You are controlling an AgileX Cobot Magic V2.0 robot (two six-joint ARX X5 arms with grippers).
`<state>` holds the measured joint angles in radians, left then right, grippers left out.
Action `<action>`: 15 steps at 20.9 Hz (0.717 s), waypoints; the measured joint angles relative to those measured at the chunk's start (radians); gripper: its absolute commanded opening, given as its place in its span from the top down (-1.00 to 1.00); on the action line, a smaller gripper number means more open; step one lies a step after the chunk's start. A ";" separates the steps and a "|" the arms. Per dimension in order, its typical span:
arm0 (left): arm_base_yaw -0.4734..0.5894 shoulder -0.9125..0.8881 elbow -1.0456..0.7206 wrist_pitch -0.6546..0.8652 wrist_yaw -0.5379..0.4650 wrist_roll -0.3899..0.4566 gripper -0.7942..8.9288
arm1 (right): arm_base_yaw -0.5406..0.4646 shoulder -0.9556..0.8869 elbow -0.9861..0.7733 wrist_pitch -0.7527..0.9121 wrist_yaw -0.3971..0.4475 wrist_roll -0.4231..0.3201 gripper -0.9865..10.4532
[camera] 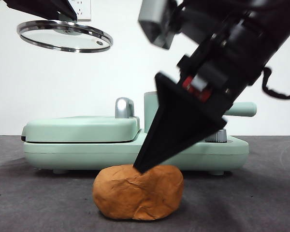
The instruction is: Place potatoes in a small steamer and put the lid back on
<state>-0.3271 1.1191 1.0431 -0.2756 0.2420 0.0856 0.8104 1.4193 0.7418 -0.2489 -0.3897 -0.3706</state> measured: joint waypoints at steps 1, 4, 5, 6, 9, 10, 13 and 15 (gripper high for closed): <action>0.003 -0.004 0.000 -0.003 0.000 0.000 0.81 | 0.004 0.013 0.000 0.004 0.002 0.000 0.11; 0.009 -0.012 0.000 -0.018 0.000 0.000 0.81 | 0.019 0.042 0.000 0.007 0.031 0.000 0.18; 0.009 -0.014 0.000 -0.023 0.000 0.001 0.81 | 0.023 0.048 0.000 0.007 0.043 0.000 0.25; 0.010 -0.016 -0.001 -0.028 0.000 0.002 0.81 | 0.029 0.055 0.000 0.006 0.054 0.000 0.33; 0.011 -0.016 -0.001 -0.031 0.000 0.003 0.81 | 0.045 0.056 0.000 0.007 0.060 0.000 0.44; 0.011 -0.016 -0.001 -0.031 0.000 0.003 0.81 | 0.047 0.056 0.000 0.007 0.068 0.004 0.45; 0.011 -0.016 -0.001 -0.027 0.000 0.003 0.81 | 0.044 0.026 0.015 -0.054 0.078 0.051 0.45; 0.011 -0.016 -0.001 -0.027 0.000 0.003 0.81 | 0.033 -0.029 0.056 -0.143 0.089 0.099 0.45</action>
<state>-0.3161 1.1030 1.0420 -0.3027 0.2420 0.0891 0.8436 1.3907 0.7975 -0.3916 -0.3004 -0.2714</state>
